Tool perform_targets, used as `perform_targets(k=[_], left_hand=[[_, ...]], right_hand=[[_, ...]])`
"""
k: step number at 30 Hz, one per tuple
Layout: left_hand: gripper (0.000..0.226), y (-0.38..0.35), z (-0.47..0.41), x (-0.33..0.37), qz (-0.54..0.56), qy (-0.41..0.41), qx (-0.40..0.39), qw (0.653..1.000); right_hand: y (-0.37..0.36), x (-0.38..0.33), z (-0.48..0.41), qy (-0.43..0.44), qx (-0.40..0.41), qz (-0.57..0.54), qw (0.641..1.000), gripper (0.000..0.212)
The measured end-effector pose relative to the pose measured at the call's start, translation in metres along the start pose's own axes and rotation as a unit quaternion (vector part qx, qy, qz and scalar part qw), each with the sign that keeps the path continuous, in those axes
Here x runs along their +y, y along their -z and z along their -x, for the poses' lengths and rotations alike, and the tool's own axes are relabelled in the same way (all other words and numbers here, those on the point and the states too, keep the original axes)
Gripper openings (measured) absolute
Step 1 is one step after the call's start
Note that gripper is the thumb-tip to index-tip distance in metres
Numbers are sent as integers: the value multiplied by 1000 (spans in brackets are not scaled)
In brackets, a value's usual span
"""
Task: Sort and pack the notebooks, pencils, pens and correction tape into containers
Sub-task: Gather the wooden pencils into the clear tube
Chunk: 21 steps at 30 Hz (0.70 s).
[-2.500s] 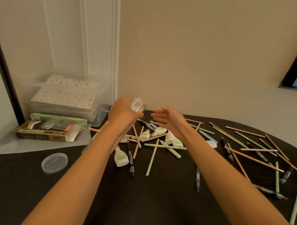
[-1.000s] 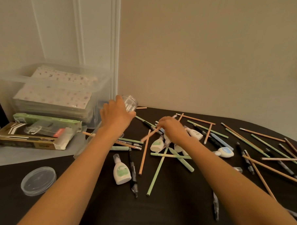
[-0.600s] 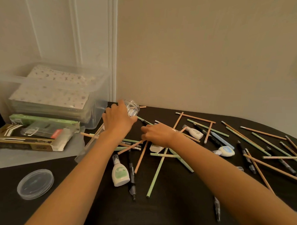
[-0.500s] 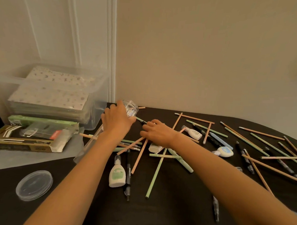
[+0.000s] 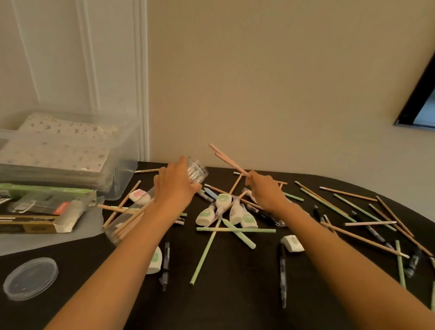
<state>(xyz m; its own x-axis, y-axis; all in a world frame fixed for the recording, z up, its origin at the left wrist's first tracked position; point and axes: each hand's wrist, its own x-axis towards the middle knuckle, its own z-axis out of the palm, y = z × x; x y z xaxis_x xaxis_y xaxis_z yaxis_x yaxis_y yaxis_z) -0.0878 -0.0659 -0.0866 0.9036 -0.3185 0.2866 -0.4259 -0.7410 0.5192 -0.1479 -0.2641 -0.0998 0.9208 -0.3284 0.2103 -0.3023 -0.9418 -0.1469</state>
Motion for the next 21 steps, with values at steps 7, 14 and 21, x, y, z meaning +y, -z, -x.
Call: perform_targets(k=[7, 14, 21], left_hand=[[60, 3, 23, 12, 51, -22, 5, 998], [52, 19, 50, 29, 49, -84, -71, 993], [52, 21, 69, 54, 94, -114, -101, 984]], right_hand=[[6, -1, 29, 50, -25, 40, 998, 21], [38, 4, 53, 94, 96, 198, 971, 35], [45, -27, 64, 81, 309, 111, 941, 66]])
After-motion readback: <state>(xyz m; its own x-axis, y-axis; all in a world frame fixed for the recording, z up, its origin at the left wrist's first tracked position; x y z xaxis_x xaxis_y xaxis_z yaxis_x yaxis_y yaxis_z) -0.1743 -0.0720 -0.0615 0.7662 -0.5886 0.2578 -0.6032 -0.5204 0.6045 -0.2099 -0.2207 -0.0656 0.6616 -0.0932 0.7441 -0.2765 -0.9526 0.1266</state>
